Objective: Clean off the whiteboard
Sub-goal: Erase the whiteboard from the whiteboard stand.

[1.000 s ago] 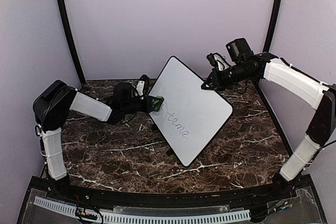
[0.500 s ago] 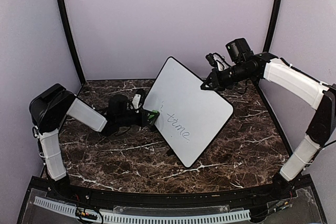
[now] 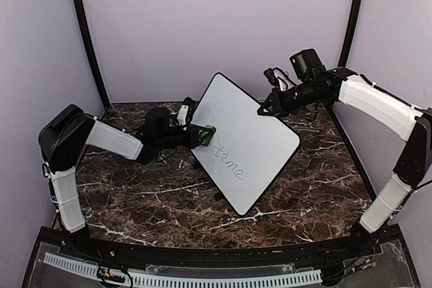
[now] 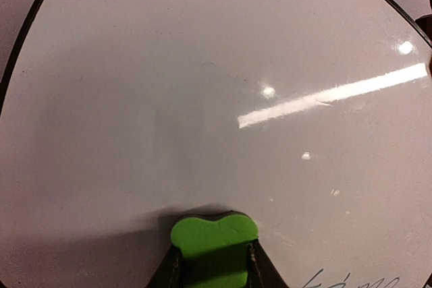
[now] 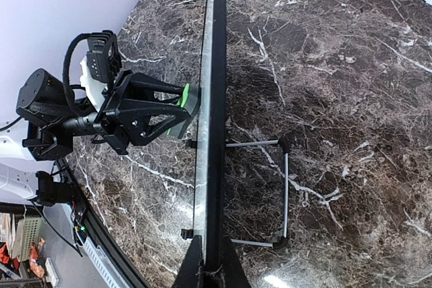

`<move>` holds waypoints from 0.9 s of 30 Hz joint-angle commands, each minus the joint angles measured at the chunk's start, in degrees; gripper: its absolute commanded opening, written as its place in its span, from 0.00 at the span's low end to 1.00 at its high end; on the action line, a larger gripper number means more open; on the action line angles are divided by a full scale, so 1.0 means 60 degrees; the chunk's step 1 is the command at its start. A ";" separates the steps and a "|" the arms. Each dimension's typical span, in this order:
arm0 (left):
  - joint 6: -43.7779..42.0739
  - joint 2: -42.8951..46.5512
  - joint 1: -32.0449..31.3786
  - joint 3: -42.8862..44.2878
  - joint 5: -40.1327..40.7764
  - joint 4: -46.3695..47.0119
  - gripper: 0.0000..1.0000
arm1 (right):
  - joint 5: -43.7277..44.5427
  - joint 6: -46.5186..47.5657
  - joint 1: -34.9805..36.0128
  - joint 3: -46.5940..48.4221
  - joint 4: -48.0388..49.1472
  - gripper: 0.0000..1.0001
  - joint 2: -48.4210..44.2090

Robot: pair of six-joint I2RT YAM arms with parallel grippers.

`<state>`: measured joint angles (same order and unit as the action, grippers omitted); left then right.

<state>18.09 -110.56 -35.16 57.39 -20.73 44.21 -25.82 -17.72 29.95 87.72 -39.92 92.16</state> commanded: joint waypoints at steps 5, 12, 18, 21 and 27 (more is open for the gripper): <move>0.0132 0.0055 -0.0116 -0.1305 -0.0087 0.0476 0.00 | -0.0556 0.1122 0.0511 -0.0105 -0.0409 0.00 0.0262; 0.0218 0.0056 -0.0132 -0.1905 0.0125 0.0742 0.00 | -0.0559 0.1121 0.0544 -0.0103 -0.0407 0.00 0.0285; 0.0112 0.0056 -0.0132 -0.0857 0.0408 0.0135 0.00 | -0.0530 0.1121 0.0551 -0.0133 -0.0422 0.00 0.0266; -0.0033 0.0040 -0.0119 -0.0245 0.0559 -0.0335 0.00 | -0.0530 0.1136 0.0547 -0.0133 -0.0422 0.00 0.0268; -0.0094 0.0031 -0.0045 0.0287 0.0591 -0.0624 0.00 | -0.0544 0.1136 0.0557 -0.0119 -0.0429 0.00 0.0263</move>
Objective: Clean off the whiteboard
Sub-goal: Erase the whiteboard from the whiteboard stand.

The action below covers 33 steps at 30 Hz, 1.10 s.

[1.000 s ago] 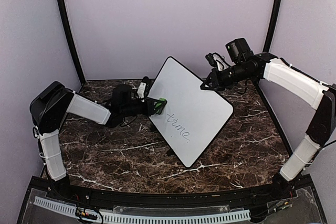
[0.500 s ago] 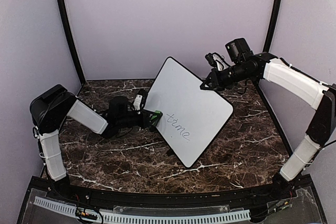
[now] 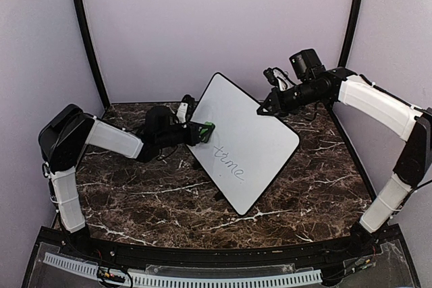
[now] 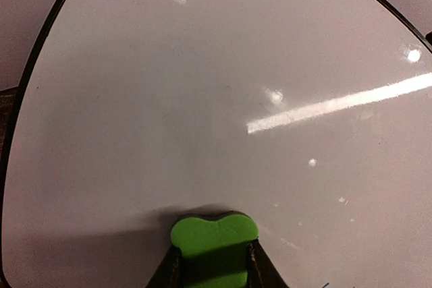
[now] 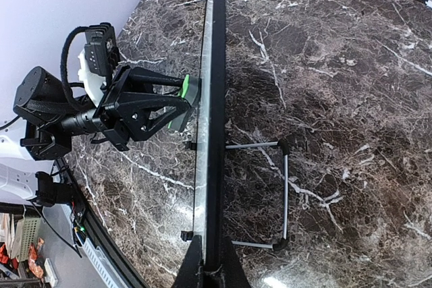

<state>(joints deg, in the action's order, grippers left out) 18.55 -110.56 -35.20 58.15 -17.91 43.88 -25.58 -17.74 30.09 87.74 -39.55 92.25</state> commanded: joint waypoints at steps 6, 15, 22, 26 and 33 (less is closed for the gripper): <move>0.0126 0.0204 -0.0022 -0.0941 0.0579 -0.0557 0.00 | -0.0556 0.1154 0.0534 -0.0138 -0.0498 0.00 0.0211; 0.0763 0.0154 0.0353 -0.2330 0.0543 -0.0063 0.00 | -0.0611 0.1154 0.0537 -0.0093 -0.0493 0.00 0.0234; 0.1163 -0.0234 0.0397 -0.2583 -0.0059 0.0556 0.00 | -0.0555 0.1154 0.0531 -0.0191 -0.0458 0.00 0.0116; 0.1175 -0.0272 0.0388 -0.2466 -0.0458 0.1005 0.00 | -0.0576 0.1140 0.0536 -0.0149 -0.0469 0.00 0.0226; 0.1135 -0.0306 0.0291 -0.1413 -0.1186 0.1244 0.00 | -0.0585 0.1154 0.0541 -0.0084 -0.0498 0.00 0.0349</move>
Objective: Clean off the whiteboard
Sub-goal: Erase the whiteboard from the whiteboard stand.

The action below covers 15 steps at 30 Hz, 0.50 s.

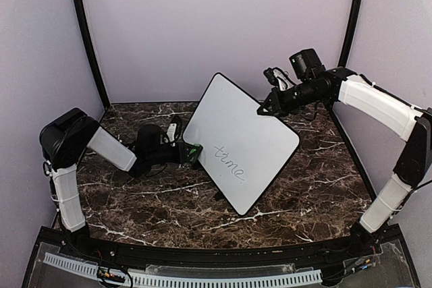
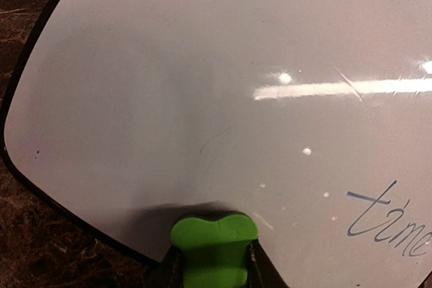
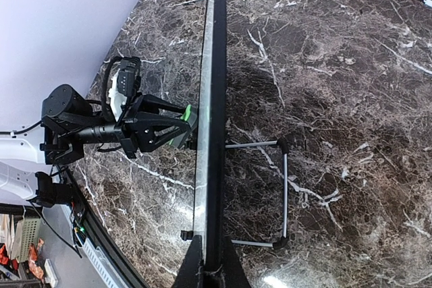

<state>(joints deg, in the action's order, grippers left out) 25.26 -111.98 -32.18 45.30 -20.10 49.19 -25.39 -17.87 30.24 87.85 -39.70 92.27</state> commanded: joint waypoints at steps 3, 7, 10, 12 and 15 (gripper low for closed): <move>-0.0153 -0.0057 -0.0306 0.0996 -0.0799 0.0268 0.00 | -0.0589 0.1162 0.0519 -0.0123 -0.0472 0.00 0.0339; -0.0325 -0.0049 -0.0407 0.1360 -0.0787 0.0048 0.00 | -0.0588 0.1176 0.0522 -0.0090 -0.0484 0.00 0.0378; -0.0428 0.0056 -0.0512 0.1509 -0.0806 -0.0105 0.00 | -0.0614 0.1176 0.0523 -0.0054 -0.0488 0.00 0.0452; -0.0602 0.0155 -0.0627 0.1535 -0.0766 -0.0278 0.00 | -0.0617 0.1191 0.0524 -0.0038 -0.0487 0.00 0.0464; -0.1104 0.0283 -0.0922 0.1404 -0.0530 -0.0638 0.00 | -0.0605 0.1198 0.0526 -0.0045 -0.0502 0.00 0.0441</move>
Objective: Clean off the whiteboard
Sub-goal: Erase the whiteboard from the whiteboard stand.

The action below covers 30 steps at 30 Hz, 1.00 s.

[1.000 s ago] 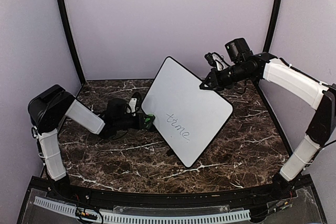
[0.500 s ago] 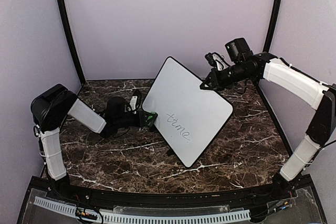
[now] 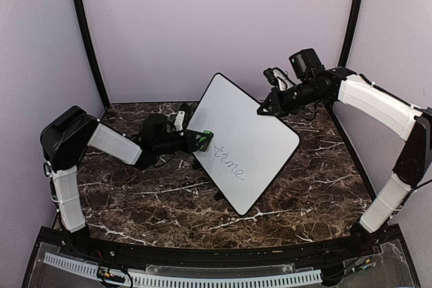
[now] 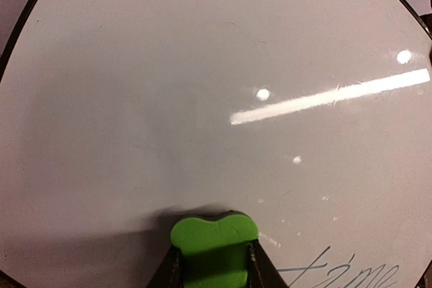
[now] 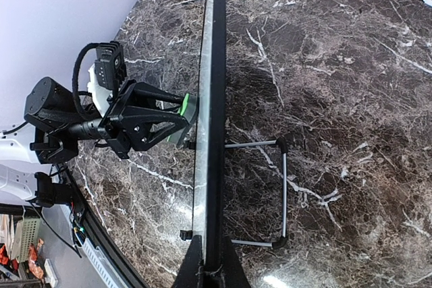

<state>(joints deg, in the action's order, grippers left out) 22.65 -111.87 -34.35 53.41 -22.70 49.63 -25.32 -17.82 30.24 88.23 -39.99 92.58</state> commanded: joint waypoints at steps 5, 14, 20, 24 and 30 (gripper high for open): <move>-0.0549 0.0234 -0.0704 -0.0640 0.0023 -0.0295 0.00 | -0.0585 0.1184 0.0527 -0.0158 -0.0440 0.00 0.0301; -0.0246 0.0266 -0.0832 -0.1442 -0.0043 0.0203 0.00 | -0.0585 0.1169 0.0526 -0.0194 -0.0430 0.00 0.0222; -0.0303 0.0233 -0.0960 -0.1499 -0.0077 0.0255 0.00 | -0.0582 0.1154 0.0526 -0.0224 -0.0411 0.00 0.0190; -0.0293 0.0232 -0.1026 -0.1202 -0.0195 0.0225 0.00 | -0.0598 0.1169 0.0526 -0.0189 -0.0418 0.00 0.0248; -0.0406 0.0237 -0.1211 -0.0420 -0.0062 -0.0109 0.00 | -0.0599 0.1165 0.0518 -0.0179 -0.0433 0.00 0.0257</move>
<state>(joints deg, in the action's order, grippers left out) 20.69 -110.65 -38.79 46.94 -21.58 53.19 -24.99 -17.72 30.22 88.23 -40.12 92.58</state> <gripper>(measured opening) 0.259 0.033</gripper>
